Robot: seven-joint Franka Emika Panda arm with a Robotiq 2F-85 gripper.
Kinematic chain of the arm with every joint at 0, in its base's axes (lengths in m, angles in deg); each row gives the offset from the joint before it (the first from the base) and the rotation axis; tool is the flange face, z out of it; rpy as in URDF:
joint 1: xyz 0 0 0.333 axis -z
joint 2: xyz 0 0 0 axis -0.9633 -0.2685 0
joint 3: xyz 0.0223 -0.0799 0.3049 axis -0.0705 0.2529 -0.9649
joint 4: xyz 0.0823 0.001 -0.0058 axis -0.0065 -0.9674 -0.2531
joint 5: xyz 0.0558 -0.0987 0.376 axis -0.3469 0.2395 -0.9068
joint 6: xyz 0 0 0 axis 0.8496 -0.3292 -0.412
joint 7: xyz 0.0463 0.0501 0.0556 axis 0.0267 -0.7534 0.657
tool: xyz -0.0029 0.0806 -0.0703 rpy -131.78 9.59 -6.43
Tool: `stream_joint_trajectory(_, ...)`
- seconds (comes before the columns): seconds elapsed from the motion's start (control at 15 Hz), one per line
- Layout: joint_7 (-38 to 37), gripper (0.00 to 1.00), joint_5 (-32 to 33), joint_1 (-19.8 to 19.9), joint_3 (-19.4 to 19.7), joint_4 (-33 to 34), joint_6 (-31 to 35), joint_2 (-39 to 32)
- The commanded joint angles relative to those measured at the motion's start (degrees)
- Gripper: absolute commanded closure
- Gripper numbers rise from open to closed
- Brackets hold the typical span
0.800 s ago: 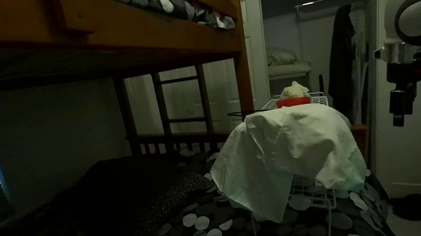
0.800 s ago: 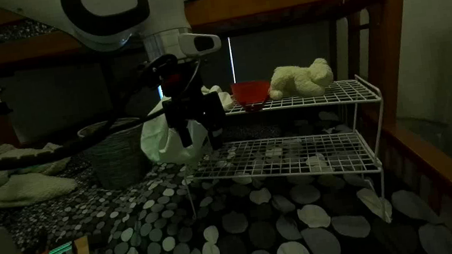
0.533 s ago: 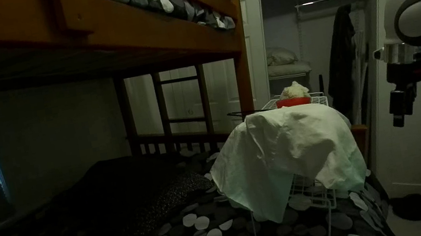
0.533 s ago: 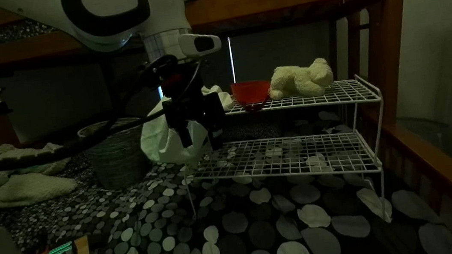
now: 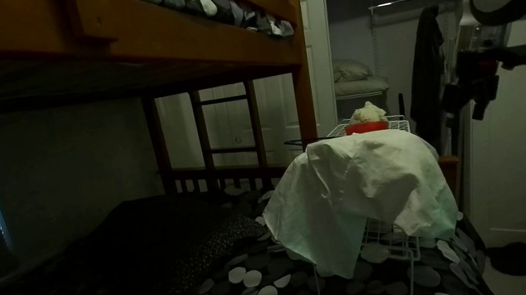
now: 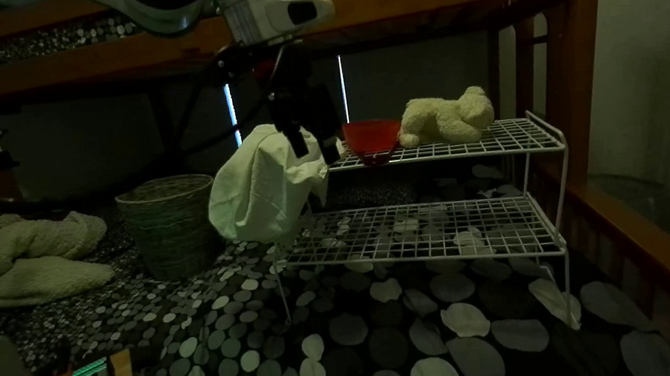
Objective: Remove the white toy from the top rack and put it on the bottom rack
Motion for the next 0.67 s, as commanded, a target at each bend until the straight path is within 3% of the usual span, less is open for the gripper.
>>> stream_joint_trajectory(0.0, -7.62, 0.00, -2.72, 1.65, -0.40, 10.30, -0.83, -4.88)
stream_joint_trajectory(0.33, -16.70, 0.00, -5.72, 4.22, 1.32, 23.25, 2.08, -15.78)
stream_joint_trajectory(0.53, -23.92, 0.00, -7.00, 5.15, 0.83, 23.99, 8.18, -18.26)
stream_joint_trajectory(0.6, -19.74, 0.00, -5.85, 4.70, 1.09, 23.59, 5.28, -16.78)
